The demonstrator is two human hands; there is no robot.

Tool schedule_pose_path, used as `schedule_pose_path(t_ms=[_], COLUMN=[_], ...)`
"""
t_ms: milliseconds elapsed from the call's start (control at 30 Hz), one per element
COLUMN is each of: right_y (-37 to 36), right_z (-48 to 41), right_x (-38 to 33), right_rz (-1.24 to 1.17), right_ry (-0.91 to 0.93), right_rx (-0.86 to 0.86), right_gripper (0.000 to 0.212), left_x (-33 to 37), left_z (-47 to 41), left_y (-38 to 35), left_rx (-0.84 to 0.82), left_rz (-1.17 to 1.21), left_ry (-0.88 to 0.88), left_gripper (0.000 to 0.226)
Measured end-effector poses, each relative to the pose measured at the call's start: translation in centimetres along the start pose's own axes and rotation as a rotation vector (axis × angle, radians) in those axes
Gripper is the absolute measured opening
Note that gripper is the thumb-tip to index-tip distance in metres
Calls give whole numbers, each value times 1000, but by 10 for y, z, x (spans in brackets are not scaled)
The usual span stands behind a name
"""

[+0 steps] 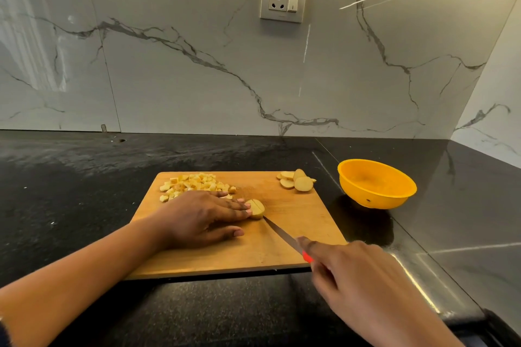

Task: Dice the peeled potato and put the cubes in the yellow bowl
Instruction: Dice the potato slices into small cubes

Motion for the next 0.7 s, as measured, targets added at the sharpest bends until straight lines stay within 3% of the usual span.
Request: schedule_pose_path(t_ms=[167, 400, 700], right_y=[7, -12, -15], right_z=[-16, -37, -54], right_x=[-1, -9, -14], right_rz=[2, -48, 66], right_ry=[-28, -8, 45], right_rx=[110, 70, -12], right_gripper=[48, 47, 47], left_x=[3, 2, -2], left_z=[3, 2, 0], left_y=[6, 4, -1], left_rx=[72, 45, 7], left_rz=[-48, -66, -52], left_ry=[-22, -13, -15], left_gripper=[52, 54, 57])
Point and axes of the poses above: each hand's wrist, its own z-axis away from the middle knuckle, its own y-axis out of the back of the hand, x = y × z, the point moved 8 cm from there along -z, towards the middle knuckle, and after that the axes turned 5 degrees about -x, right-handed, at the moved point
